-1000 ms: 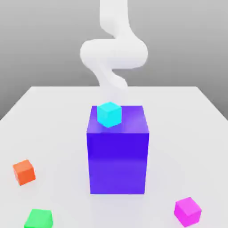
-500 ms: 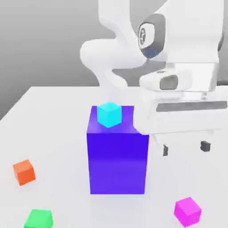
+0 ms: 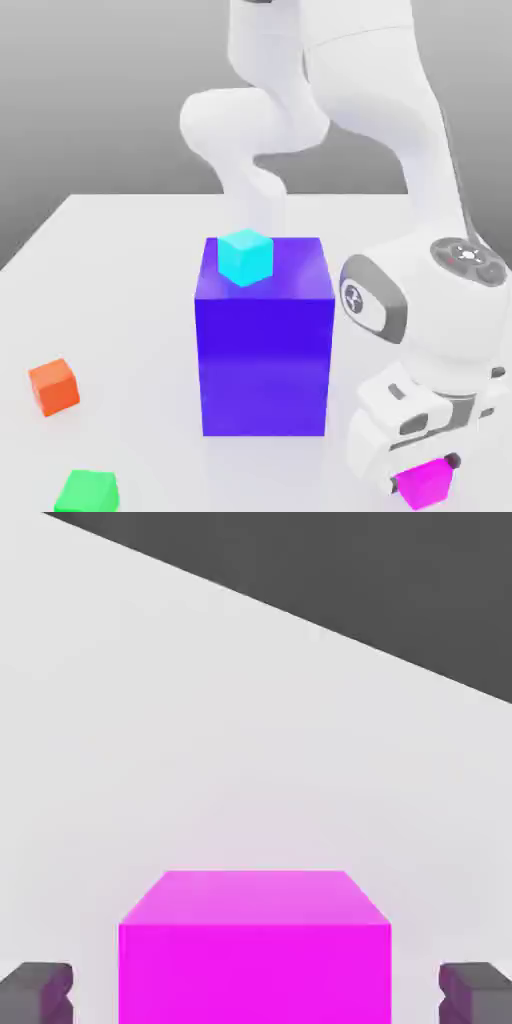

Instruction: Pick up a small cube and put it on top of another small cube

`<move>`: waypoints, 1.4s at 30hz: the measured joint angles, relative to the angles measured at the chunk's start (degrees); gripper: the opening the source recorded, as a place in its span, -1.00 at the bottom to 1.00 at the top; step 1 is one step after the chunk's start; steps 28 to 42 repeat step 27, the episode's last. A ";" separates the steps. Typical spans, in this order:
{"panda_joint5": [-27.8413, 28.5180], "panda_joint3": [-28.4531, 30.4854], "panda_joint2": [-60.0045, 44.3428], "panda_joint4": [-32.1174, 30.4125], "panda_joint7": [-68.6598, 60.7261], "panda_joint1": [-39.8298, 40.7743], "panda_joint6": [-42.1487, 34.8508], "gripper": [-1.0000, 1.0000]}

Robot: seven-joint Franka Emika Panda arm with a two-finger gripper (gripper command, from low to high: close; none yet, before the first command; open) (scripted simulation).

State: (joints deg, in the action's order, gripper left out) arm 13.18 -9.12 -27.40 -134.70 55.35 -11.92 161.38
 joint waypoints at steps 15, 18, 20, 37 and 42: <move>-9.71 5.11 11.28 -0.16 0.17 12.00 -10.80 -1.00; -12.21 8.90 12.50 0.22 1.57 16.34 -12.24 -1.00; -13.87 11.43 12.38 0.85 2.53 19.21 -12.66 -1.00; -17.94 14.72 5.04 4.26 3.74 25.03 -8.76 1.00; -17.94 14.72 5.04 4.26 3.74 25.03 -8.76 1.00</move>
